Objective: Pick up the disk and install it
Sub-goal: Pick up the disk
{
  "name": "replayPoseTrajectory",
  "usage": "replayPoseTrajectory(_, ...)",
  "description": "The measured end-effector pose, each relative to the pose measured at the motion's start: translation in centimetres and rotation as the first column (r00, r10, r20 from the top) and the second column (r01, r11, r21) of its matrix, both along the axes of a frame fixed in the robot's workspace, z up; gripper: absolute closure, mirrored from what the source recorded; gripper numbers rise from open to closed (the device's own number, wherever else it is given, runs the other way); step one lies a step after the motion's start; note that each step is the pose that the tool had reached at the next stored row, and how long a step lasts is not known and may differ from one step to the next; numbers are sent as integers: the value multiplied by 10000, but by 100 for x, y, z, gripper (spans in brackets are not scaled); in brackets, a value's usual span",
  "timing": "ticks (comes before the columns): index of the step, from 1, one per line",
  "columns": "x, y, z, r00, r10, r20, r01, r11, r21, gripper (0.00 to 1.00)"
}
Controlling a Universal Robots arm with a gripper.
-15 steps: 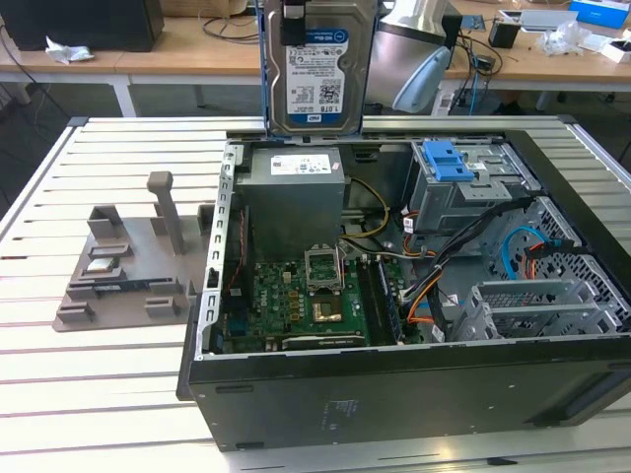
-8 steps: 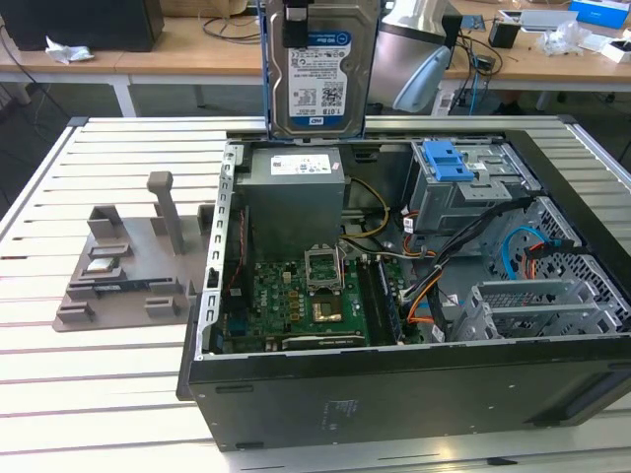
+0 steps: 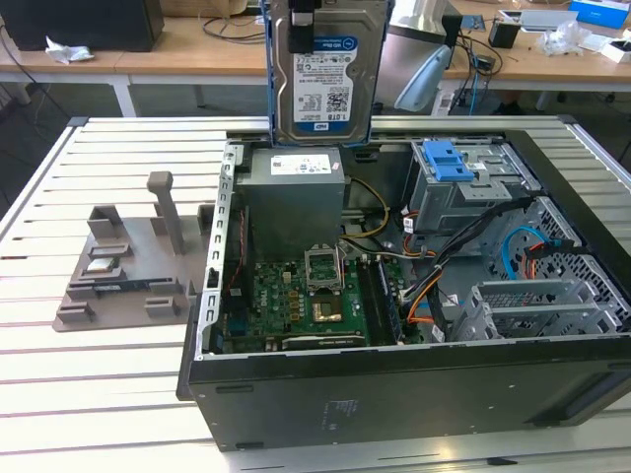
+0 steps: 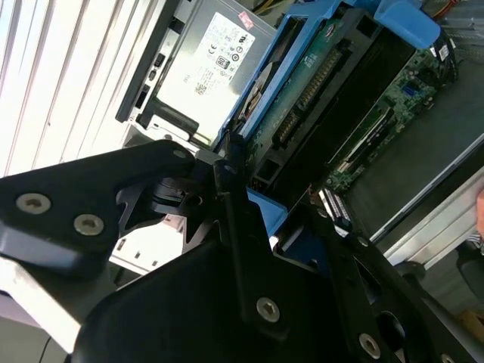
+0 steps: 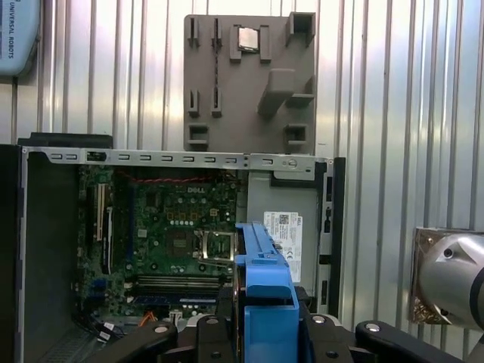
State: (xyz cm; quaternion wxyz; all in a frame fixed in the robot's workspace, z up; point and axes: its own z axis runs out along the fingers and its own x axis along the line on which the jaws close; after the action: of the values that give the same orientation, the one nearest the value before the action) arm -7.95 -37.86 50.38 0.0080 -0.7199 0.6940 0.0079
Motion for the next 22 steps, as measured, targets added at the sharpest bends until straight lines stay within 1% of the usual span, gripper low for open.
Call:
replayPoseTrajectory(15, 50, -159, -9, 10000, 0, 0, 0, 10000, -1, 63)
replayPoseTrajectory(22, 77, -245, -13, 10000, 0, 0, 0, 10000, 0, 63)
